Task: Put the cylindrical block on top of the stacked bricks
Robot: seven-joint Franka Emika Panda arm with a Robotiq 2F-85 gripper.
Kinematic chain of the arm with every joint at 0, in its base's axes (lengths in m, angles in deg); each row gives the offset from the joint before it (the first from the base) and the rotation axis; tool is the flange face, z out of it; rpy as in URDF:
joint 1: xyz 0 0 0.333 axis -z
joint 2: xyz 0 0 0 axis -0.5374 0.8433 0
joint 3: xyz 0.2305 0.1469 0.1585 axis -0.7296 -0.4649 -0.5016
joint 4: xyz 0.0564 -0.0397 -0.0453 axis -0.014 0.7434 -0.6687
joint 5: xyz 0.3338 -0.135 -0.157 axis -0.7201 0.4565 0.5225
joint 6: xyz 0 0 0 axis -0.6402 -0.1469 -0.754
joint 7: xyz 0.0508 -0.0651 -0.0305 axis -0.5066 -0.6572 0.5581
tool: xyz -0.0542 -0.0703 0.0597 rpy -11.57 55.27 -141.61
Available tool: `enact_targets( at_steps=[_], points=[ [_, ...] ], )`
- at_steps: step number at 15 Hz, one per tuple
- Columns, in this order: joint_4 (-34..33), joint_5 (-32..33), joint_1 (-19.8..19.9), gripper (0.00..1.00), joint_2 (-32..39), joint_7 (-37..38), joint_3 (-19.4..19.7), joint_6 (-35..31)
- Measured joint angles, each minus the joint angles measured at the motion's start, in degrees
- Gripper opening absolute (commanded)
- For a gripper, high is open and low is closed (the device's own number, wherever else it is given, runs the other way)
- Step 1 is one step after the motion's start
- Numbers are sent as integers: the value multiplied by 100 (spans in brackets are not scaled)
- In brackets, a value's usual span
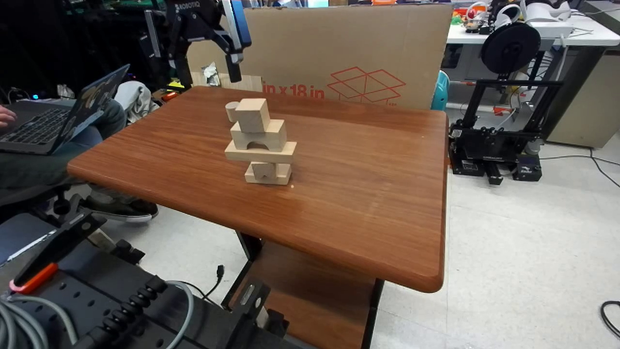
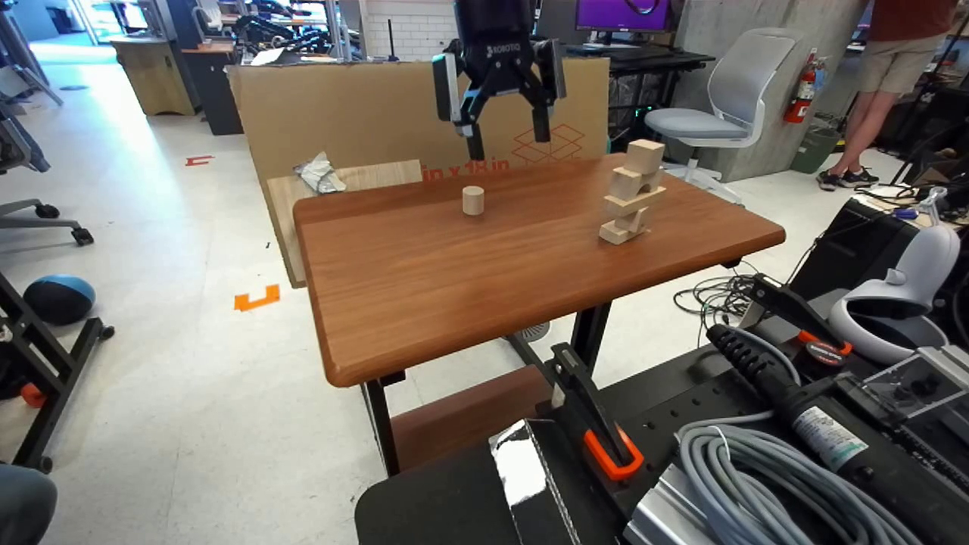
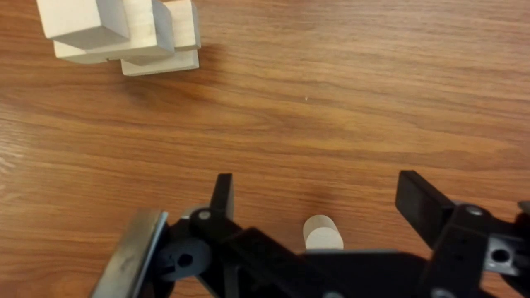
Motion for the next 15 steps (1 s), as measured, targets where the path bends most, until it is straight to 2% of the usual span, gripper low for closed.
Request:
enact_targets(
  at_steps=[9,15],
  points=[
    [-835,0,-178,100,824,-465,13,142],
    [-1400,0,-192,100,1292,-638,15,642]
  ],
)
